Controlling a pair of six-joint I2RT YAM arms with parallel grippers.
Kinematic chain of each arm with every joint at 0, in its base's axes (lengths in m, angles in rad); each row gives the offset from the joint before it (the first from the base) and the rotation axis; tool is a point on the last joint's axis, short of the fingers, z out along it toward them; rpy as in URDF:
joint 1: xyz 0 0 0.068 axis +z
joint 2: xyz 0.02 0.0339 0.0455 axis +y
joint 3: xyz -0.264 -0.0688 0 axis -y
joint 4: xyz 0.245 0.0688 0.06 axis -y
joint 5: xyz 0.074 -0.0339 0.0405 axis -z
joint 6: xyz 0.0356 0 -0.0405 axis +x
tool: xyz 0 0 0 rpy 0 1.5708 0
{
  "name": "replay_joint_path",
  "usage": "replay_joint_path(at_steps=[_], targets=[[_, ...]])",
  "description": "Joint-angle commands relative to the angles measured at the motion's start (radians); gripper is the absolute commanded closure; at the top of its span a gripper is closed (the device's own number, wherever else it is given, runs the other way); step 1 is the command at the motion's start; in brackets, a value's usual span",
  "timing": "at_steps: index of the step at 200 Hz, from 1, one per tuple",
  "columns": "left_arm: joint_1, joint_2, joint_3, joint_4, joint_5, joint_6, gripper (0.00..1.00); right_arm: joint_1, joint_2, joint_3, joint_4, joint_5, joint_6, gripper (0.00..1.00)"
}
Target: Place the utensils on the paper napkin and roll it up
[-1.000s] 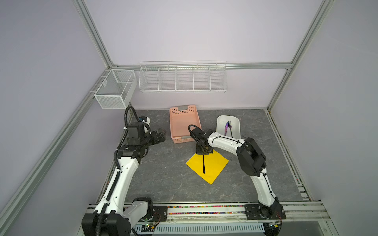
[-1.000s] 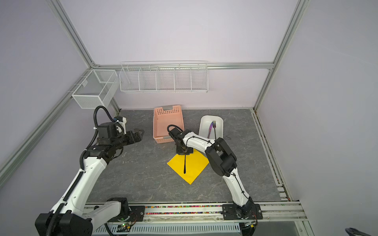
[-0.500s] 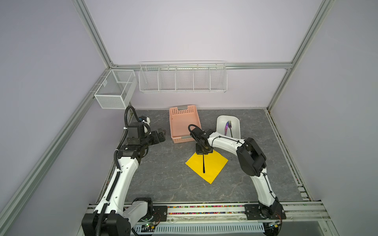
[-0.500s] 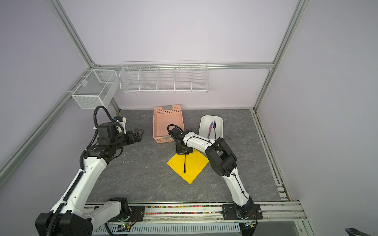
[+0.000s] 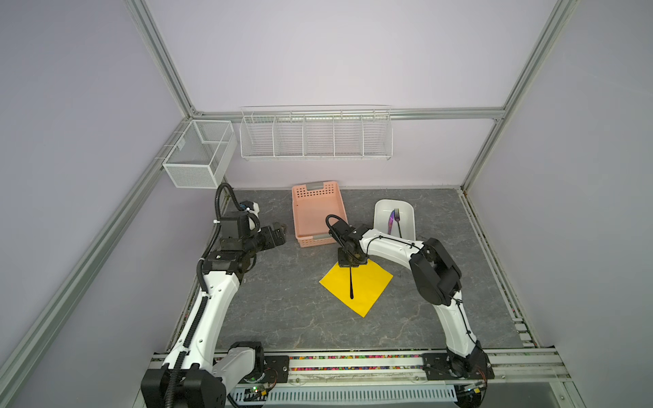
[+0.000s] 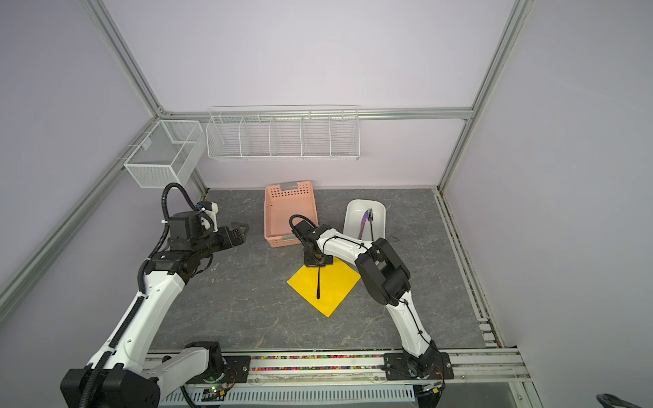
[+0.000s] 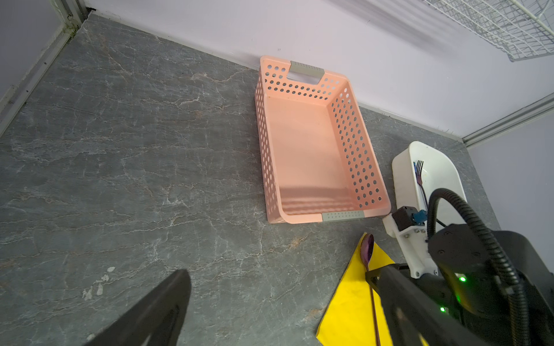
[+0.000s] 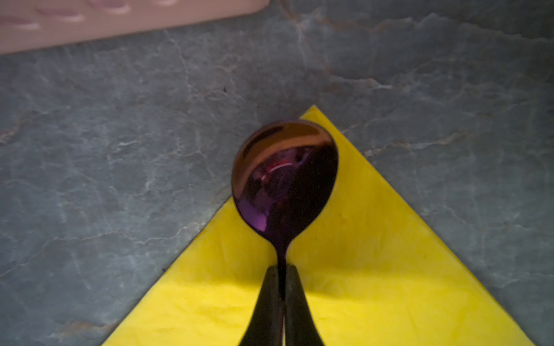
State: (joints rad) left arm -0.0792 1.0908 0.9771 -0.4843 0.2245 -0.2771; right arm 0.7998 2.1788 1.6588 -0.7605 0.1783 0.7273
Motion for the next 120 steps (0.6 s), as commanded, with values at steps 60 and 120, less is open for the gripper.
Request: replay_joint_path(at_steps=[60, 120], targets=[[0.004, 0.013, -0.011, 0.0, 0.004, -0.006, 0.03, 0.001, -0.128, -0.171, -0.028, -0.007, 0.039, 0.93], [0.004, 0.004, -0.011, 0.0, -0.005, -0.003, 0.03, 0.004, -0.119, -0.092, -0.026, -0.014, -0.015, 0.94]])
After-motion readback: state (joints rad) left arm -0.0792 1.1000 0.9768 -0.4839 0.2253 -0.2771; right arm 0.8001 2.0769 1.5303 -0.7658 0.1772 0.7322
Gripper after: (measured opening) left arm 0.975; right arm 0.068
